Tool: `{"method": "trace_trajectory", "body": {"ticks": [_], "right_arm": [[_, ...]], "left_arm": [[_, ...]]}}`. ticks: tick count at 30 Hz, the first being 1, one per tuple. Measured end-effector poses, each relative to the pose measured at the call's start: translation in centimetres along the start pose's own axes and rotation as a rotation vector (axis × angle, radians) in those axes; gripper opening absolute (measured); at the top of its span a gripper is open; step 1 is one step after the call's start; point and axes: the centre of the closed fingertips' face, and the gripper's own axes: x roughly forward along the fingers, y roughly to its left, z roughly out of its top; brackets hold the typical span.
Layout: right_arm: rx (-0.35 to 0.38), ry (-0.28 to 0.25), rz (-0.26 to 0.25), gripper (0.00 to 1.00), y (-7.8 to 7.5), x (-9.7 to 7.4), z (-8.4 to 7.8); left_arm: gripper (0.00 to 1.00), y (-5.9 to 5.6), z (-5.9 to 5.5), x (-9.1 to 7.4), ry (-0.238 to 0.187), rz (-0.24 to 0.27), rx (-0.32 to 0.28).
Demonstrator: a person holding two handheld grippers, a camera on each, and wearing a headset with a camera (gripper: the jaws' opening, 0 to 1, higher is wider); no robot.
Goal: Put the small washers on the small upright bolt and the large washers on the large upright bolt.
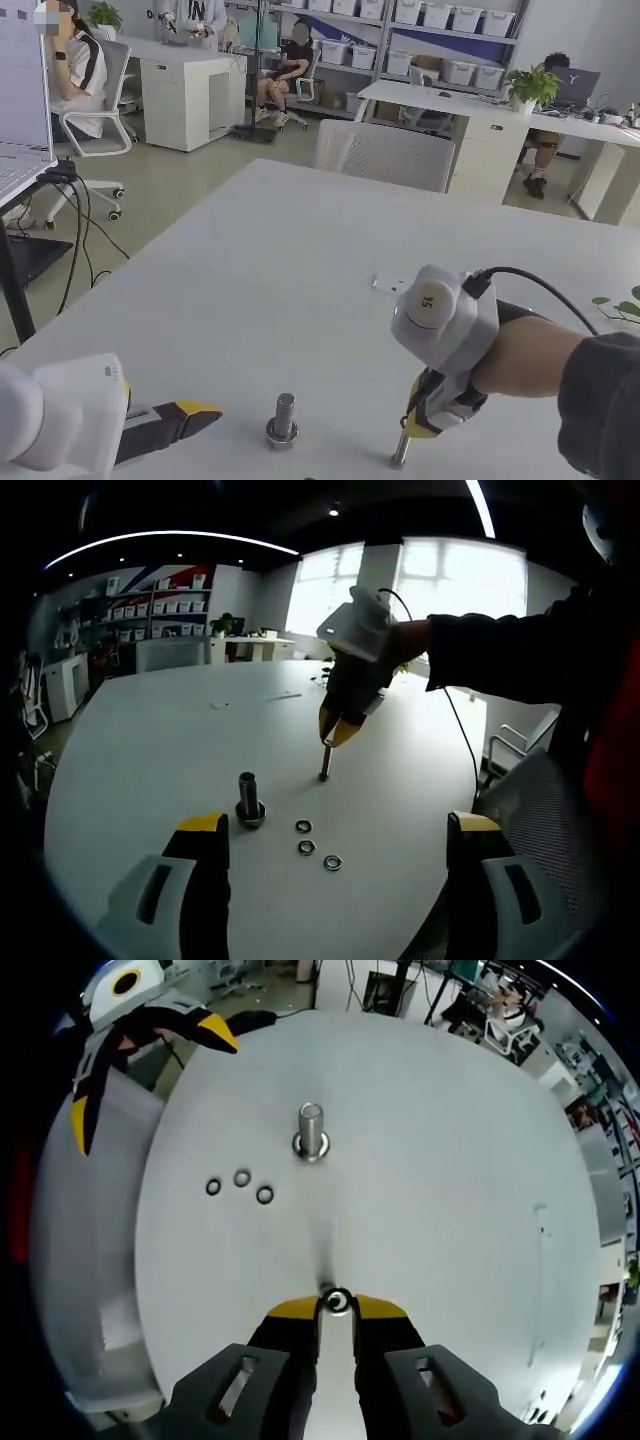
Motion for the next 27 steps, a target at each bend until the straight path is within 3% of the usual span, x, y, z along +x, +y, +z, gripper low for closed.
{"method": "trace_trajectory", "body": {"ticks": [9, 27], "right_arm": [[0.000, 0.007, 0.010, 0.13, 0.2, 0.0, -0.3], [0.015, 0.006, 0.033, 0.13, 0.2, 1.7, -0.4]], "left_arm": [[0.90, 0.0, 0.0, 0.0, -0.001, 0.001, 0.001], [0.90, 0.2, -0.1, 0.0, 0.000, 0.002, -0.003]]}}
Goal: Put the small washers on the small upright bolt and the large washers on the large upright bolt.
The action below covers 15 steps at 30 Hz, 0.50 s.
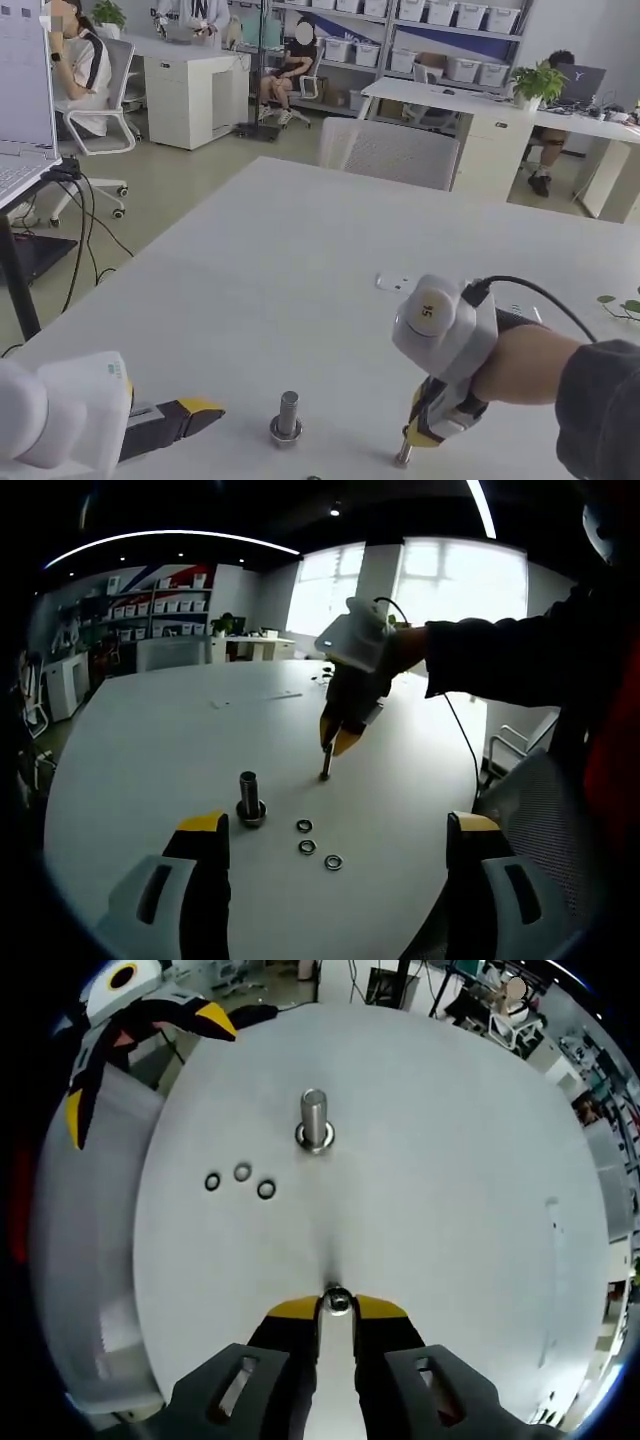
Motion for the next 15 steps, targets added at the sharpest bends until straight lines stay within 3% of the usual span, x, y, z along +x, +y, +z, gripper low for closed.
{"method": "trace_trajectory", "body": {"ticks": [15], "right_arm": [[0.011, 0.001, 0.019, 0.13, 0.5, 2.1, -0.5]], "left_arm": [[0.90, -0.1, -0.1, 0.1, 0.005, 0.002, 0.002]]}}
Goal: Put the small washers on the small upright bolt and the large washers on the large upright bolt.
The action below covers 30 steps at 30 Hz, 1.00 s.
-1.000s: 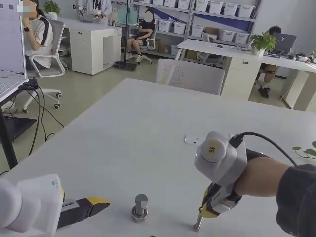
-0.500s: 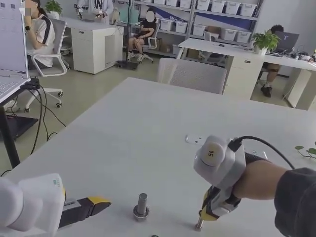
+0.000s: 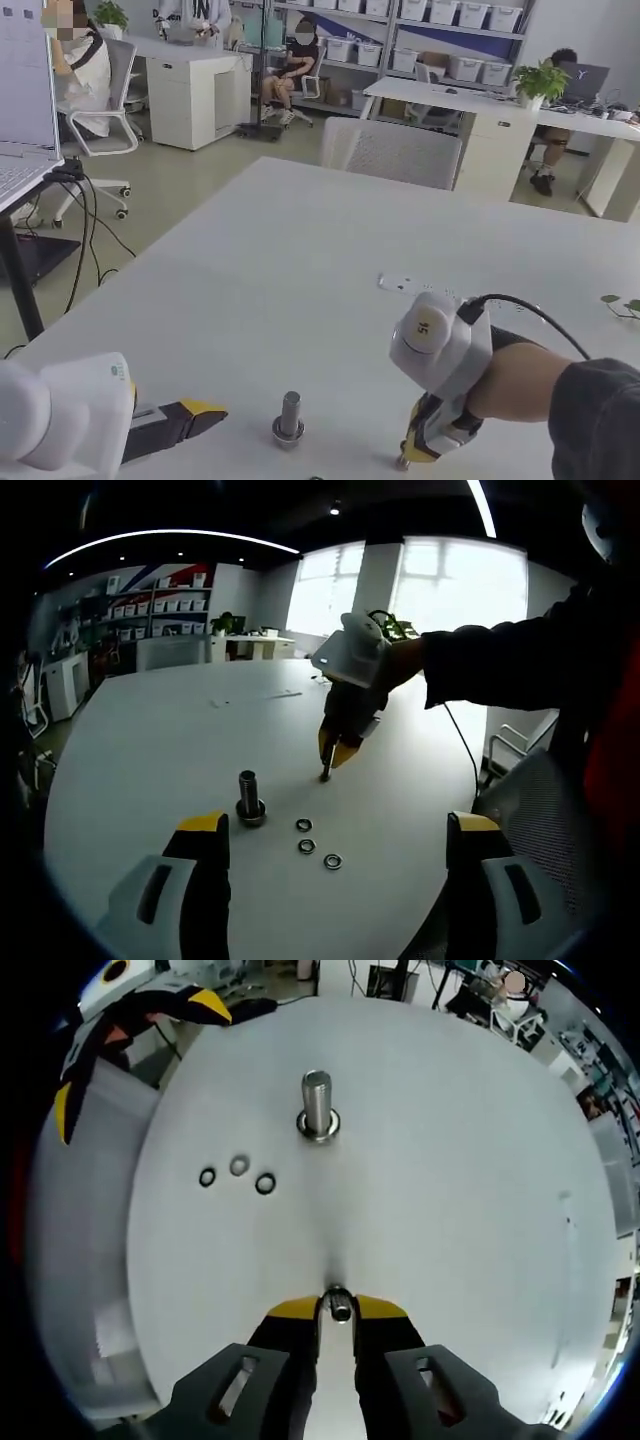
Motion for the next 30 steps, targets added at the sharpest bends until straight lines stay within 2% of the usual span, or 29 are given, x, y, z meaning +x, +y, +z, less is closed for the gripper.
{"method": "trace_trajectory", "body": {"ticks": [19, 30], "right_arm": [[0.008, 0.016, 0.017, 0.13, 0.1, 1.6, -0.7], [0.011, 0.008, 0.019, 0.14, 0.1, 1.8, -0.7]], "left_arm": [[0.90, -0.1, -0.1, 0.1, 0.005, 0.000, -0.003], [0.89, 0.0, -0.2, 0.2, 0.003, 0.002, -0.007]]}}
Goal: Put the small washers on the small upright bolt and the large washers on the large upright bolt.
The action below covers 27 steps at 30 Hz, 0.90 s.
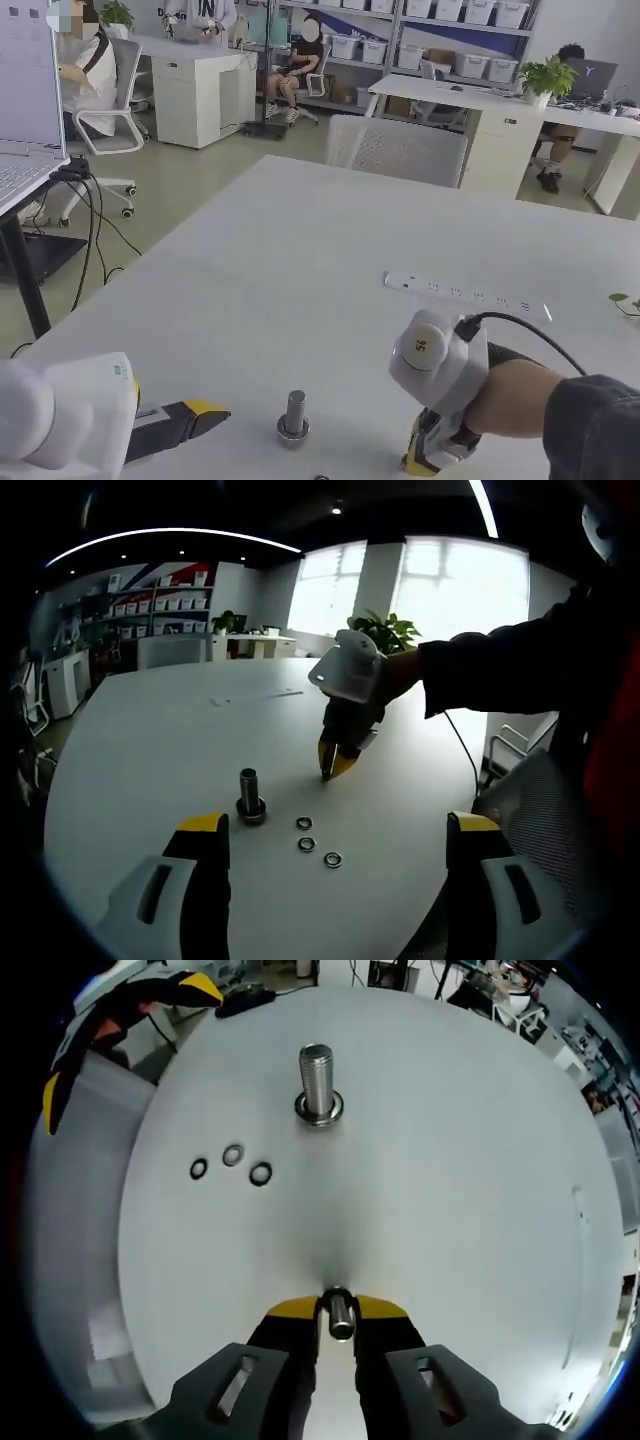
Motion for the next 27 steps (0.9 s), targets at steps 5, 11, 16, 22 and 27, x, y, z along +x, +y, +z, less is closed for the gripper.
{"method": "trace_trajectory", "body": {"ticks": [5, 11, 16, 22, 27], "right_arm": [[0.001, 0.000, 0.002, 0.14, 0.05, -0.01, -0.06], [0.011, -0.004, 0.002, 0.16, 0.06, 0.03, -0.12], [0.022, -0.016, -0.004, 0.19, -0.03, -0.19, -0.13], [0.041, -0.036, -0.003, 0.28, -0.01, -0.43, -0.07], [0.050, -0.049, -0.012, 0.34, -0.27, -0.73, 0.03]], "left_arm": [[0.89, -0.01, -0.01, 0.06, 0.001, -0.002, -0.001], [0.89, 0.01, 0.00, 0.06, 0.001, -0.001, 0.001], [0.89, 0.01, -0.01, 0.10, 0.001, -0.002, 0.001], [0.90, -0.04, 0.02, 0.06, 0.000, -0.002, 0.001], [0.90, -0.06, 0.07, 0.06, 0.000, -0.001, 0.004]]}}
